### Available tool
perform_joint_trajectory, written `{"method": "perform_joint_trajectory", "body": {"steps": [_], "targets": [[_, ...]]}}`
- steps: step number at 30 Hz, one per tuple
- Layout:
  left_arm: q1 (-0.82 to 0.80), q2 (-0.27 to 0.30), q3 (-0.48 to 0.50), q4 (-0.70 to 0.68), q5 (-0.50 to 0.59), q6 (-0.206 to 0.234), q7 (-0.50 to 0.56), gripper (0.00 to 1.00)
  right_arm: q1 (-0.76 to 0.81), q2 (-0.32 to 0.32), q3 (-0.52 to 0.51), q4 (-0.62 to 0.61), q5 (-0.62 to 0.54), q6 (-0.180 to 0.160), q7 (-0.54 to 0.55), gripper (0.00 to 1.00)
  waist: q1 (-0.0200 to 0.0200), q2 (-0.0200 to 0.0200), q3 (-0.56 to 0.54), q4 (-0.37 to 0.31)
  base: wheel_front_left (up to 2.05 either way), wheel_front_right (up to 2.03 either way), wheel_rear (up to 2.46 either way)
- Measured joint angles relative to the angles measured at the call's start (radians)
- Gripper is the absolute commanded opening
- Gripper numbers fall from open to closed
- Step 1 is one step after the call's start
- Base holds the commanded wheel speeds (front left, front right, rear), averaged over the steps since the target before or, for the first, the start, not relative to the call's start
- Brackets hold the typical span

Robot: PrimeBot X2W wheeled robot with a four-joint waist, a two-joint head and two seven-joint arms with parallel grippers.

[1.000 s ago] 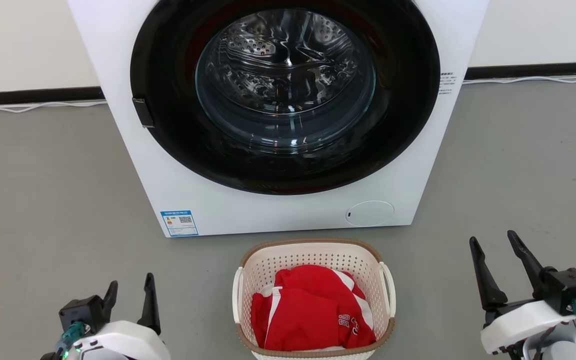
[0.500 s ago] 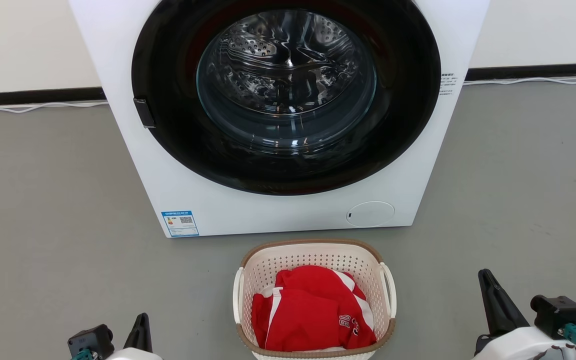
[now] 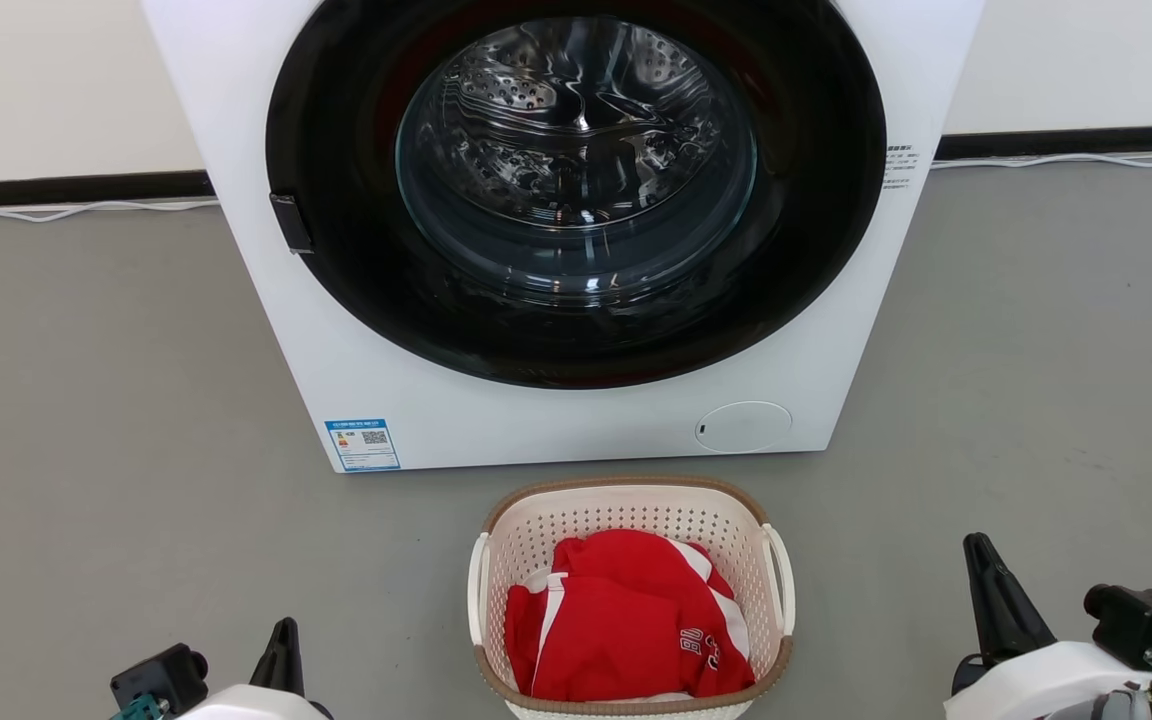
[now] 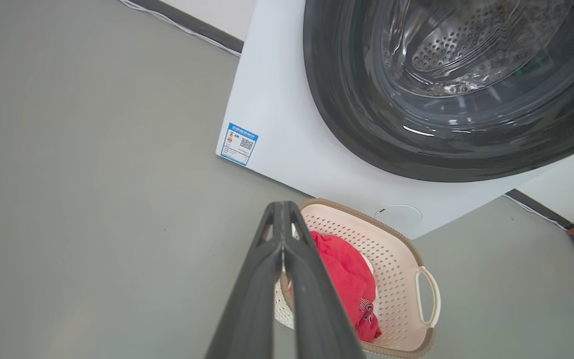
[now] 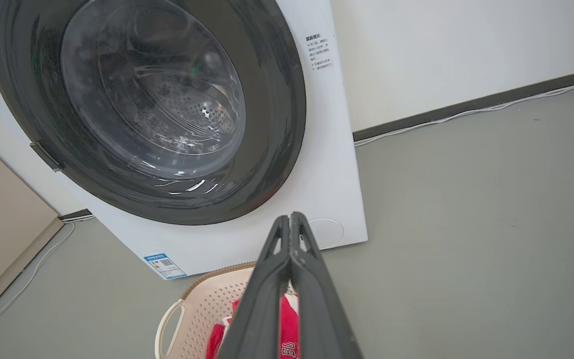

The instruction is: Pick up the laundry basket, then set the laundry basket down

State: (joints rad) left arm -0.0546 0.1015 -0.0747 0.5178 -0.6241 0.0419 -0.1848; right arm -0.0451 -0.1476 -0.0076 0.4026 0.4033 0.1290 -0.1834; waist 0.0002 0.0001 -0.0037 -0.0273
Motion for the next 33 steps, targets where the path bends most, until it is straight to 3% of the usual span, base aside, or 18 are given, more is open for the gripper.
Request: {"method": "perform_joint_trajectory", "body": {"steps": [33], "targets": [[0.000, -0.015, 0.046, -0.073, -0.304, -0.051, 0.090, 0.00, -0.001, 0.031, -0.042, -0.037, 0.371, -0.003, 0.088, 0.00, -0.0001, 0.0000, 0.002, 0.009, 0.00, 0.00, 0.00]]}}
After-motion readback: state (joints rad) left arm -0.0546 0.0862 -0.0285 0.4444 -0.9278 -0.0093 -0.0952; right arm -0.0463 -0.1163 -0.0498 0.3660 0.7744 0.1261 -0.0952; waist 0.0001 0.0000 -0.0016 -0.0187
